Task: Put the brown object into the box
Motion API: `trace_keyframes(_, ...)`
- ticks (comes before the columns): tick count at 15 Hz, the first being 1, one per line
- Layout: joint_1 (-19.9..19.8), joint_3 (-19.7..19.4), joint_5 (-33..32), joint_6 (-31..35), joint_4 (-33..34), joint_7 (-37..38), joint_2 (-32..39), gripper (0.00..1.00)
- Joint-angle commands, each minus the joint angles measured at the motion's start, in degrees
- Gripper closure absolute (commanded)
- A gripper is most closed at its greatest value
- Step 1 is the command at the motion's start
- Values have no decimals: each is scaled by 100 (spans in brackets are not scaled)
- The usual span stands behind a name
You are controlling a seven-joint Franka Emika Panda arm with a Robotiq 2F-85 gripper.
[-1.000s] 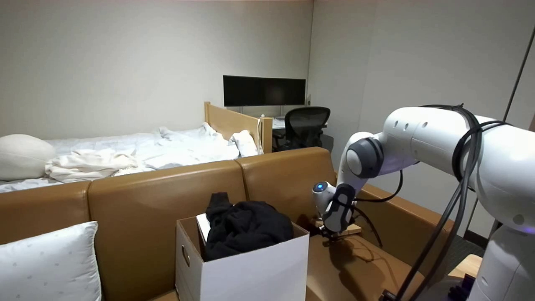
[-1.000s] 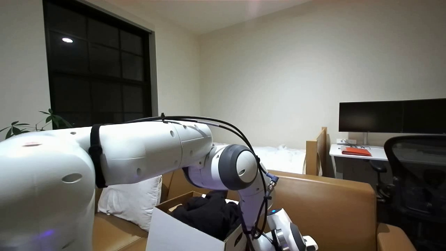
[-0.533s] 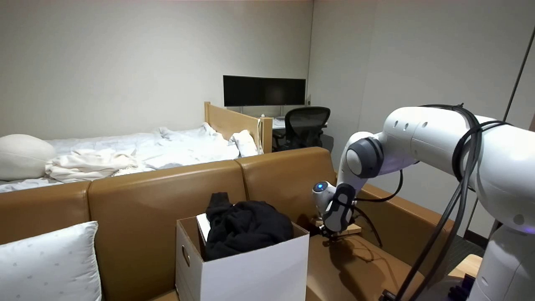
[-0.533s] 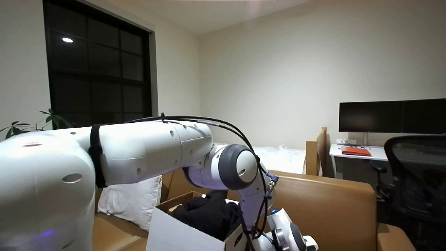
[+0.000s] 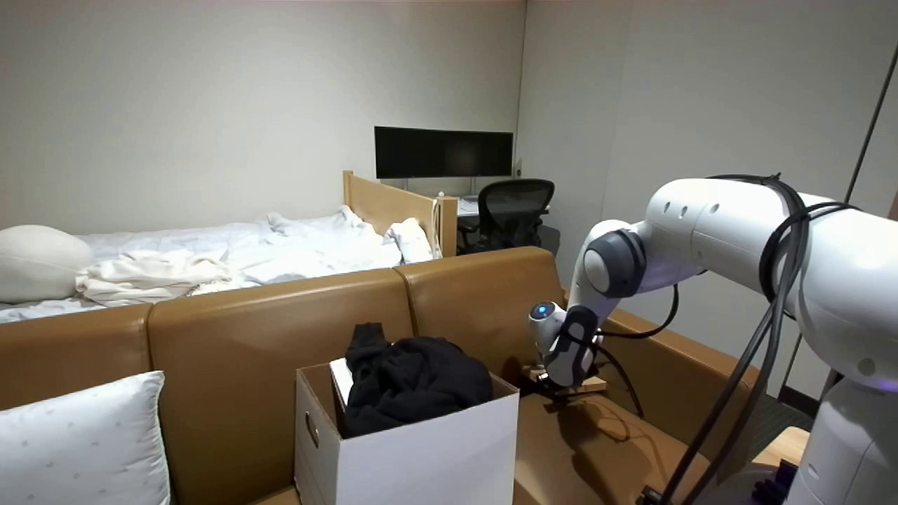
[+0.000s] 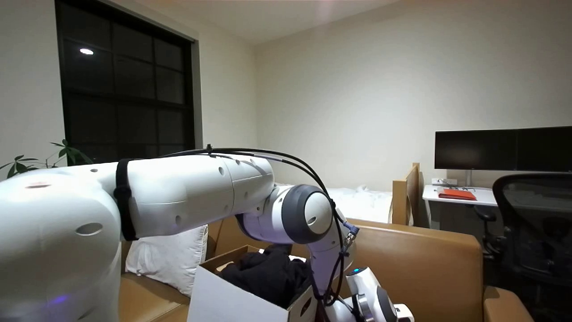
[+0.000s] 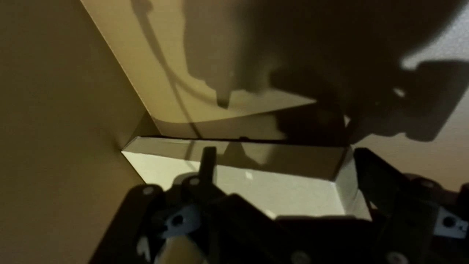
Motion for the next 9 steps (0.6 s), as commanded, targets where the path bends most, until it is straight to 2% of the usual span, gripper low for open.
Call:
trace_keyframes(1,-333,-221,219,-13,590,189,-3,0)
trace_keyframes(2,-79,-497,1095,127,487,-225,-7,0)
trace_keyframes(4,-24,-539,1903,111,479,-541,-8,0)
trace_keyframes(9,188,-772,3197,-199,510,-947,-34,0)
